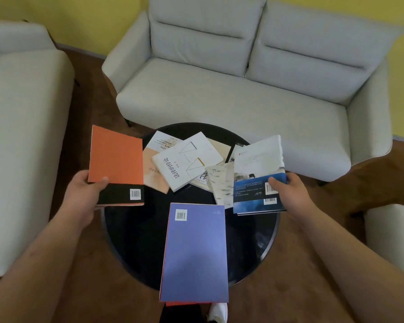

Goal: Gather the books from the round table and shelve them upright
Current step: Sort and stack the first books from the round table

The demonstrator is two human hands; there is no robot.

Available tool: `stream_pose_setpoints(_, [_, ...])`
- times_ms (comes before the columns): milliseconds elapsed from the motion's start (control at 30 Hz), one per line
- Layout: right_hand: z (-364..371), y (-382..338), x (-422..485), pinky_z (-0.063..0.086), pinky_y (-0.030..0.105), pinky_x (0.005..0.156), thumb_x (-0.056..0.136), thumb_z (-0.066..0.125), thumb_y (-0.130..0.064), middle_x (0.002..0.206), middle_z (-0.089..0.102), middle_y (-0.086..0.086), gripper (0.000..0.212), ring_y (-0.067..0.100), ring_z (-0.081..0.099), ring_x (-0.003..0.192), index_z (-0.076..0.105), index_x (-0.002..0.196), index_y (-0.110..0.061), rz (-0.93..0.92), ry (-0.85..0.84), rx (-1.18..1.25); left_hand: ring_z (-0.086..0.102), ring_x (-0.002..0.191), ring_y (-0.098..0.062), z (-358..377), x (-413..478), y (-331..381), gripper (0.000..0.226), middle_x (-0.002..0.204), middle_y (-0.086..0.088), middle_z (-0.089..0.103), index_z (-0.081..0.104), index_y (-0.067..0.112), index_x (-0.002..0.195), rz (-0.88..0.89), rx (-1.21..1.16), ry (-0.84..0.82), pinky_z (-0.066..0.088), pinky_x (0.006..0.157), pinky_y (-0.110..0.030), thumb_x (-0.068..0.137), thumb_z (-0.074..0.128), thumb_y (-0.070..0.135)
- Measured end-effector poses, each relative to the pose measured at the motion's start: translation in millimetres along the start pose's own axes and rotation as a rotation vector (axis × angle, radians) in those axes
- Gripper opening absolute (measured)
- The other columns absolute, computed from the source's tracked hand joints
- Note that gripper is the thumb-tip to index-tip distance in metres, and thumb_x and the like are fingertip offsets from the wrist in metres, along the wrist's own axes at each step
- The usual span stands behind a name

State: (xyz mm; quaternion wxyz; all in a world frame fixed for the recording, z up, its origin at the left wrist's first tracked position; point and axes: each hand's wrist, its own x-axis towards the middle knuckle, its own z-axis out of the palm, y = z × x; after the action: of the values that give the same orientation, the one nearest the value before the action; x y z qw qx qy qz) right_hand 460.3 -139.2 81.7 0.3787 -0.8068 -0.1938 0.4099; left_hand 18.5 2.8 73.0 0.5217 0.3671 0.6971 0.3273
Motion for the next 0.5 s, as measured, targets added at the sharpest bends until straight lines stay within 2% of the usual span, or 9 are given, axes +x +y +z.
stream_pose_setpoints(100, [-11,-3,-24,0.052,0.027,0.062,0.099,0.062,-0.027,0.108,0.067,0.002,0.031,0.015,0.068,0.088,0.051,0.126,-0.016,-0.03,-0.016,0.035,0.067,0.109,-0.028,-5,-44,7,0.028,0.118,-0.003,0.069,0.061,0.028,0.121,0.082,-0.093,0.007,0.056,0.084,-0.047,0.093,0.065,0.023])
stream_pose_setpoints(167, [-17,-4,-38,0.055,0.03,0.063,0.099,0.061,-0.022,0.109,0.069,0.004,0.03,0.018,0.07,0.088,0.053,0.127,-0.013,-0.029,-0.031,0.128,0.072,0.092,-0.019,6,-81,7,0.018,0.107,-0.004,0.072,0.064,0.026,0.109,0.102,-0.157,-0.027,0.055,0.074,-0.041,0.097,0.059,0.013])
stream_pose_setpoints(233, [-22,-2,-54,0.056,0.032,0.064,0.099,0.062,-0.017,0.107,0.072,0.008,0.03,0.023,0.073,0.087,0.055,0.126,-0.009,-0.027,-0.05,0.243,0.072,0.08,-0.016,21,-120,-2,0.018,0.1,-0.005,0.072,0.063,0.02,0.108,0.069,-0.193,-0.085,0.052,0.068,-0.038,0.1,0.053,0.008])
stream_pose_setpoints(367, [-27,2,-78,0.058,0.039,0.074,0.097,0.063,-0.013,0.109,0.073,0.013,0.03,0.029,0.073,0.089,0.056,0.126,-0.009,-0.008,-0.076,0.289,0.07,0.1,-0.031,50,-168,-43,0.019,0.108,-0.008,0.075,0.062,0.02,0.117,-0.148,-0.179,-0.227,0.058,0.082,-0.049,0.099,0.057,0.016])
stream_pose_setpoints(433, [-31,1,-94,0.057,0.037,0.071,0.096,0.062,-0.011,0.108,0.072,0.011,0.03,0.028,0.073,0.089,0.056,0.125,-0.011,-0.022,-0.087,0.229,0.069,0.103,-0.035,63,-187,-65,0.019,0.113,-0.014,0.072,0.061,0.019,0.117,-0.221,-0.144,-0.264,0.056,0.09,-0.055,0.098,0.06,0.017])
stream_pose_setpoints(500, [-33,-1,-113,0.055,0.032,0.063,0.095,0.061,-0.01,0.109,0.069,0.007,0.031,0.023,0.071,0.088,0.054,0.124,-0.016,-0.077,-0.124,0.077,0.067,0.104,-0.033,73,-199,-81,0.023,0.116,-0.015,0.07,0.059,0.016,0.119,-0.209,-0.051,-0.27,0.051,0.098,-0.056,0.097,0.062,0.021])
